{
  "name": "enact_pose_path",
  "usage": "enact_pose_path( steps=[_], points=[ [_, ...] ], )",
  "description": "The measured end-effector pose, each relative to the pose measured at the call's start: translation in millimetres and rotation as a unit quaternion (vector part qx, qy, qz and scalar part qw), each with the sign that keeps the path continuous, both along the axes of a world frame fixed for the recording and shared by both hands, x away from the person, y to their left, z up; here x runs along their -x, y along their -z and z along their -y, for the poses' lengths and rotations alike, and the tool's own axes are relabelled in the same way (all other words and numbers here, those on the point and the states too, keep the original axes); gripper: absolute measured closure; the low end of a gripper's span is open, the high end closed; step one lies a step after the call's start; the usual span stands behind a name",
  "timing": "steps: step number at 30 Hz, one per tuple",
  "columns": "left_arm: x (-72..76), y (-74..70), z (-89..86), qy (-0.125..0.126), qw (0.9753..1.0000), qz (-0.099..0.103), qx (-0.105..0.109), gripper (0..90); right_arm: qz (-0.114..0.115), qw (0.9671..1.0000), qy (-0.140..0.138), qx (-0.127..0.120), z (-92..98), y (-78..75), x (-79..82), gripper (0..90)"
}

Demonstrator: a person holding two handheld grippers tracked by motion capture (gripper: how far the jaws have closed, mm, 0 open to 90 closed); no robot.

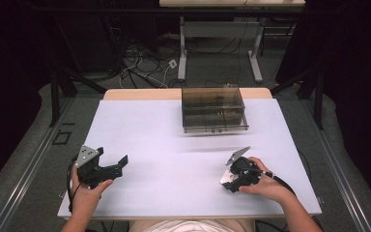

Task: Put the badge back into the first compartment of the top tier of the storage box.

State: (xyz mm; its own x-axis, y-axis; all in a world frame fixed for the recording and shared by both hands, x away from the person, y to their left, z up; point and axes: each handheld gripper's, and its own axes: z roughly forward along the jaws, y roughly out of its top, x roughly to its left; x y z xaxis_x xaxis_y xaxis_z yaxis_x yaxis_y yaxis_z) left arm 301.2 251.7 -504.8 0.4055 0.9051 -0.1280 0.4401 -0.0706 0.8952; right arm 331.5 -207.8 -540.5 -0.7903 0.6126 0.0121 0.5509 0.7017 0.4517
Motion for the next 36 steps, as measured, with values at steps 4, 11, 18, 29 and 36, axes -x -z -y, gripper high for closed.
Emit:
enact_pose_path(
  steps=[4,11,18,29,36],
  points=[
    [-0.1,0.0,-0.5,0.001,1.0000,0.000,-0.002,1.5,-0.001,1.0000,0.008,0.002,-0.4,-0.3,0.3,32.2],
    [0.1,0.1,-0.4,-0.001,1.0000,0.000,0.002,1.5,-0.001,0.9998,0.020,-0.003,-1.5,-0.8,1.4,32.7],
    [-0.2,0.2,-0.3,0.000,1.0000,0.000,0.002,1.5,0.002,0.9991,0.042,0.000,-1.3,-2.3,2.6,32.7],
    [-0.1,0.2,-0.5,0.000,1.0000,-0.001,0.002,1.5,0.011,0.9954,0.091,-0.029,2.4,-4.8,-1.2,32.7],
    [-0.1,0.0,-1.1,0.000,1.0000,0.001,-0.001,1.5,0.007,0.9918,0.124,-0.033,3.0,-7.1,-2.6,32.7]
  ],
)
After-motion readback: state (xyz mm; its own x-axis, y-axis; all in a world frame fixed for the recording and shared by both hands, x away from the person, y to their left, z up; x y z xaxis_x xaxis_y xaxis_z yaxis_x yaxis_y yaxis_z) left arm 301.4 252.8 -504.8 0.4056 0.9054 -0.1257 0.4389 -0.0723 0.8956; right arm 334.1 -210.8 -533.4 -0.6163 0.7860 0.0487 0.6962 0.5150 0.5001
